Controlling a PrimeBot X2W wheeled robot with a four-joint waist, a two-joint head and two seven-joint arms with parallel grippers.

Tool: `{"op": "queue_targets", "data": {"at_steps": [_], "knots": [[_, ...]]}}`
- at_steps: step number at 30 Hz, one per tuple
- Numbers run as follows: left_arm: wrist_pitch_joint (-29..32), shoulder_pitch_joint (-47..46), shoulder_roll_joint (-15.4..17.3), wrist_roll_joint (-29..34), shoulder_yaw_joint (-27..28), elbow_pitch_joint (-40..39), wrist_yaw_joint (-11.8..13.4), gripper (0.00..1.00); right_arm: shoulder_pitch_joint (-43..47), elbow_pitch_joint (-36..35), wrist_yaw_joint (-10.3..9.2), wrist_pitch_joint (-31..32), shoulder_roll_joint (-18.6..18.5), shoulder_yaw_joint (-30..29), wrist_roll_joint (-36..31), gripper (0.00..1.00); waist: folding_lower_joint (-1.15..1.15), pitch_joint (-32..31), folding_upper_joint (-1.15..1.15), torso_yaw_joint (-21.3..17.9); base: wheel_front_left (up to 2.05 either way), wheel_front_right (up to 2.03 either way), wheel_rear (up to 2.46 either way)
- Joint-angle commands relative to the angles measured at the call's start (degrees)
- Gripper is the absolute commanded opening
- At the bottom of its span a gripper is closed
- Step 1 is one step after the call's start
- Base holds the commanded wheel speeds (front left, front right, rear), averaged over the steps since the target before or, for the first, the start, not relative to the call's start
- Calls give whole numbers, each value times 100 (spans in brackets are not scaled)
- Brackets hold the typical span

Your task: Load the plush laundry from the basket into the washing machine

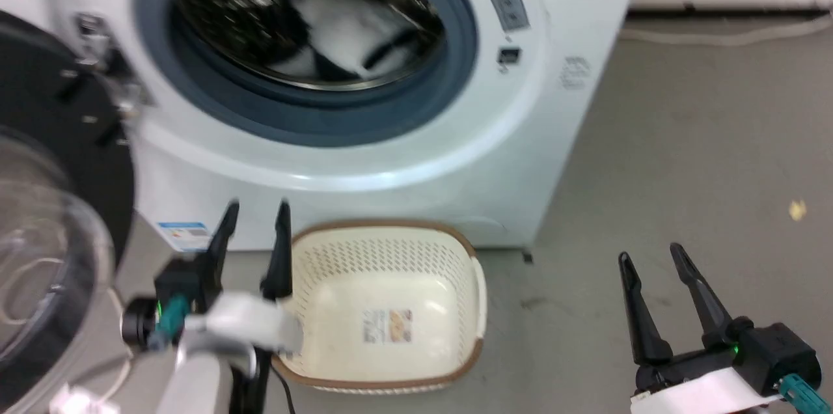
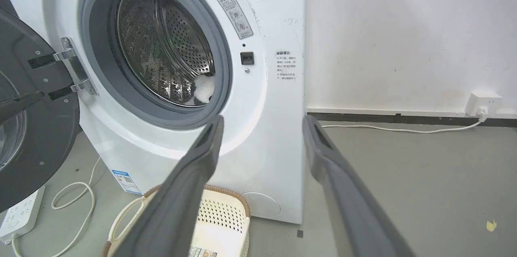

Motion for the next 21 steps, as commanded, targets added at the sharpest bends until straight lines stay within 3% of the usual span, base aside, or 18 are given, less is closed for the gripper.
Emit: {"op": "queue_targets", "data": {"at_steps": [1, 10, 18, 19, 21], "knots": [[-31, 236, -56, 26, 34, -190, 55, 100, 89, 22, -4, -25, -5, -15, -34, 100, 2, -329, 0, 302, 0, 0, 0], [-31, 1363, -272, 157, 113, -984, 288, 100, 299, 98, -4, -25, -5, 57, -63, 100, 2, -614, 0, 382, 0, 0, 0], [-31, 1784, -346, 140, 46, -1282, 476, 100, 463, 182, -4, -25, -5, 72, 7, 100, 2, -794, 0, 373, 0, 0, 0], [2, 1731, -352, 110, 58, -1255, 463, 0, 383, 176, 0, 1, 0, 69, -26, 0, 2, -795, 0, 374, 0, 0, 0], [3, 1730, -353, 108, 63, -1253, 463, 0, 382, 176, 1, 1, 0, 66, -31, 0, 2, -797, 0, 375, 0, 0, 0]]}}
